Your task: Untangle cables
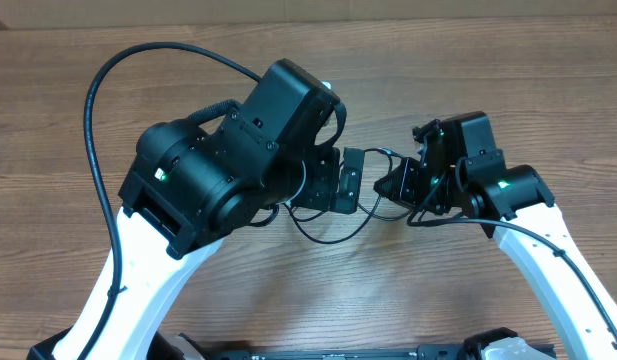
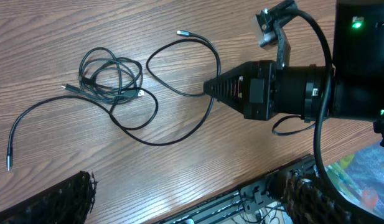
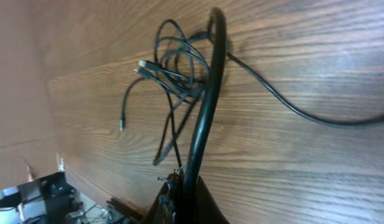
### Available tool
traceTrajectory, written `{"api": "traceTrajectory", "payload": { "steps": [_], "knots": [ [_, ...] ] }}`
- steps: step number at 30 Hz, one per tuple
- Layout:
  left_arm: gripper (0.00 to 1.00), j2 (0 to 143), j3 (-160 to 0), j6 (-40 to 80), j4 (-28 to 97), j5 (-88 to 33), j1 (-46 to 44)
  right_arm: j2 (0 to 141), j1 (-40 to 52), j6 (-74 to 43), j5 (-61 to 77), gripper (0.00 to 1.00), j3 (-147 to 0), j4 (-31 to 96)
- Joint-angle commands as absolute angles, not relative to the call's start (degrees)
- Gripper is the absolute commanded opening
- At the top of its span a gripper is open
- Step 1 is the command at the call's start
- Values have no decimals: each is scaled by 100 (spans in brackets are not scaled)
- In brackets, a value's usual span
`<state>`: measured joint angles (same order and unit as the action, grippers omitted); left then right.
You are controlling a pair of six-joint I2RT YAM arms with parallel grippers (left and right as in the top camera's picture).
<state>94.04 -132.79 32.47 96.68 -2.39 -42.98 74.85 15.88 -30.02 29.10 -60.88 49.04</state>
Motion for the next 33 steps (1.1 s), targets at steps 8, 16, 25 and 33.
{"api": "traceTrajectory", "payload": {
  "steps": [8, 16, 25, 33],
  "knots": [
    [100, 9347, -13257, 3242, 9675, -80, -4276, 7253, 1155, -3013, 3124, 4, -6657, 5024],
    [99, 9347, -13257, 3227, 9679, -392, -4276, 7054, 1151, -2993, 3599, 4, -7437, 5205],
    [100, 9347, -13257, 3214, 9679, -401, -4276, 6777, 1149, -2995, 4810, 4, -7664, 5406],
    [100, 9347, -13257, 3214, 9679, -390, -4276, 6473, 1144, -3275, 4886, 4, -7747, 4550]
  ]
}}
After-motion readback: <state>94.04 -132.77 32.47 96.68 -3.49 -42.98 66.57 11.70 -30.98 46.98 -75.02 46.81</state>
